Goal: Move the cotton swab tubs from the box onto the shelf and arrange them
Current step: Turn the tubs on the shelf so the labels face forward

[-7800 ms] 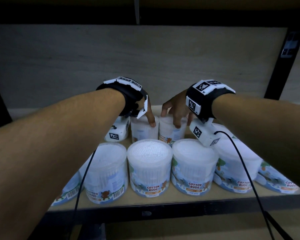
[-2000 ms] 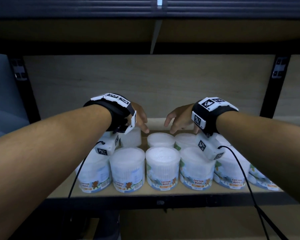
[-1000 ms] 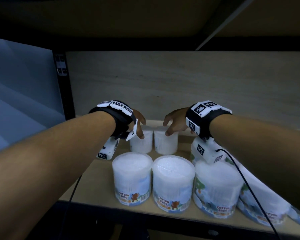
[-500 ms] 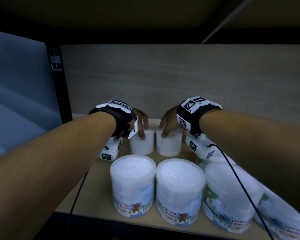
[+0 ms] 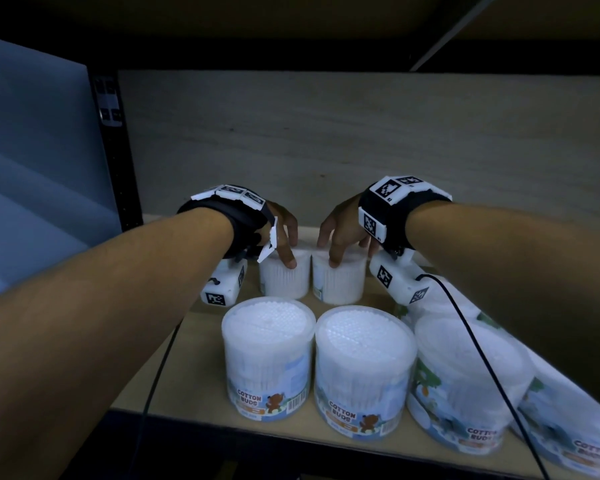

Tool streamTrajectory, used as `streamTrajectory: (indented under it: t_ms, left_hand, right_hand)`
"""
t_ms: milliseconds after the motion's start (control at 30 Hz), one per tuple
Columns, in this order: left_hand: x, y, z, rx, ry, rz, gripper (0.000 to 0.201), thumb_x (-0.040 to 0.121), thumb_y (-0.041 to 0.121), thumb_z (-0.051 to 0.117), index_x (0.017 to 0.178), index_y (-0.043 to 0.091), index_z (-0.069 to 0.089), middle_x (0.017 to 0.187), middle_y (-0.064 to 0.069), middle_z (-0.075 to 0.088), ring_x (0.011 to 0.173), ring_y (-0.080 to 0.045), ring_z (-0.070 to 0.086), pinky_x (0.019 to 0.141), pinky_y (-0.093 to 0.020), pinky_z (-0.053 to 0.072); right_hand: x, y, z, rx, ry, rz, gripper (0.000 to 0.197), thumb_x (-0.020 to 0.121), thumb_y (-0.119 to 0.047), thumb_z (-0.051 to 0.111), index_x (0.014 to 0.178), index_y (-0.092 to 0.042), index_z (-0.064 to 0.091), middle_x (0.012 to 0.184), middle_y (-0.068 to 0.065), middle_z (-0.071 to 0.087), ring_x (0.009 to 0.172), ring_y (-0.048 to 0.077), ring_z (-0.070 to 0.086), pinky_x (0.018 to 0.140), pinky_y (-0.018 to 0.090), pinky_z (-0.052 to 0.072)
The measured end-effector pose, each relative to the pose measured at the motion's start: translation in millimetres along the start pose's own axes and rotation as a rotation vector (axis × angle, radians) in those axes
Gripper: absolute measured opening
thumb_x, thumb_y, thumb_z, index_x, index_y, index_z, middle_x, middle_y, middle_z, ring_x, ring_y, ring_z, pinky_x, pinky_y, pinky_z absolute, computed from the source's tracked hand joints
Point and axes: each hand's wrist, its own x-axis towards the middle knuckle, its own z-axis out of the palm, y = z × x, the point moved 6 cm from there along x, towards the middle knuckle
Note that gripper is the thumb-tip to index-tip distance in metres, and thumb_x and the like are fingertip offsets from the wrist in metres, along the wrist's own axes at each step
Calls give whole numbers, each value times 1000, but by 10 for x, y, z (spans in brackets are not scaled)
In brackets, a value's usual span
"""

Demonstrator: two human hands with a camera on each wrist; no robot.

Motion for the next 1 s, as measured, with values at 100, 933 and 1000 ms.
streamTrajectory:
  t_ms: [100, 933, 1000]
  left_hand:
    - [25, 4, 33, 11, -25, 22, 65, 79, 45, 78, 133, 17, 56, 125, -15, 65, 96, -16, 55, 33, -6, 38]
    - [-169, 46, 50, 129, 7, 77, 80, 86, 50, 67, 153, 37, 25, 153, 0, 40, 138, -19, 39, 112, -31, 34]
    - [-136, 48, 93, 143, -44, 66, 79, 87, 46, 66, 154, 37, 24, 143, -9, 52, 130, -20, 50, 109, -32, 41]
  right_hand:
    - [49, 37, -16, -157, 36, 43, 58, 92, -20, 65, 145, -18, 42, 141, 5, 47, 101, 14, 50, 76, 21, 44]
    - [19, 20, -54, -99, 135, 129, 70, 88, -51, 63, 144, -14, 43, 144, 5, 46, 99, 22, 55, 73, 25, 44]
    - [53, 25, -45, -92, 138, 153, 72, 84, -53, 67, 141, -13, 47, 142, 6, 49, 74, 17, 54, 58, 23, 44]
